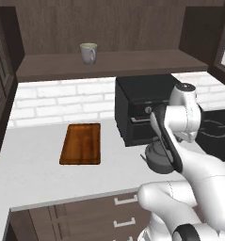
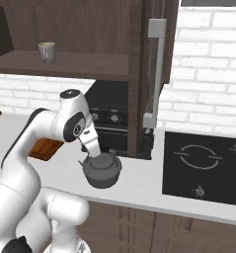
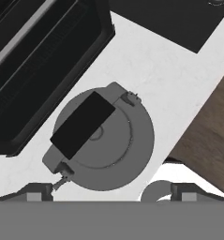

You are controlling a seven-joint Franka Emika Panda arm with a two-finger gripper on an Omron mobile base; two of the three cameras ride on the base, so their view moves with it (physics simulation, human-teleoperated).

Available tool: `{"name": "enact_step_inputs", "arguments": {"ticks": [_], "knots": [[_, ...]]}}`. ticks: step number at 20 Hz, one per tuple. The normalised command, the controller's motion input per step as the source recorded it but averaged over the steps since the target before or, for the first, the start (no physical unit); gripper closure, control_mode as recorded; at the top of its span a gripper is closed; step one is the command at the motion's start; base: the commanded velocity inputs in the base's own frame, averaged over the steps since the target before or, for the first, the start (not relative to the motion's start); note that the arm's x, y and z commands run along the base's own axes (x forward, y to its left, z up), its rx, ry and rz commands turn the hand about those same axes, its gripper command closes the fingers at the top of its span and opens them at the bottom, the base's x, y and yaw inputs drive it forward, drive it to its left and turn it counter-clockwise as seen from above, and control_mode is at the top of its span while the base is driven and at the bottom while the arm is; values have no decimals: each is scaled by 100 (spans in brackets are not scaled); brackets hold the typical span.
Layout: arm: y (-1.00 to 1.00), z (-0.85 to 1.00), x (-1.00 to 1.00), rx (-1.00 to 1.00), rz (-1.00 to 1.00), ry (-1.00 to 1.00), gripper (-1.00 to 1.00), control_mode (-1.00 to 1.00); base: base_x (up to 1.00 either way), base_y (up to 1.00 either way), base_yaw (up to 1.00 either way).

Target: Pick the kettle from the counter and place it on the tray. Then pick the mug from the cabinet and place it on the tray. Then close the cabinet doors.

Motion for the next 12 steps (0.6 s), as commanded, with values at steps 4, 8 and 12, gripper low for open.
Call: {"name": "enact_step_inputs", "arguments": {"ticks": [4, 8, 12], "knots": [[0, -14, 39, 0, 0, 3, -100, -100, 0, 0, 0], [0, -13, 40, 6, 0, 11, -100, -100, 0, 0, 0], [-1, -19, 19, 3, 0, 5, -100, -100, 0, 0, 0]]}}
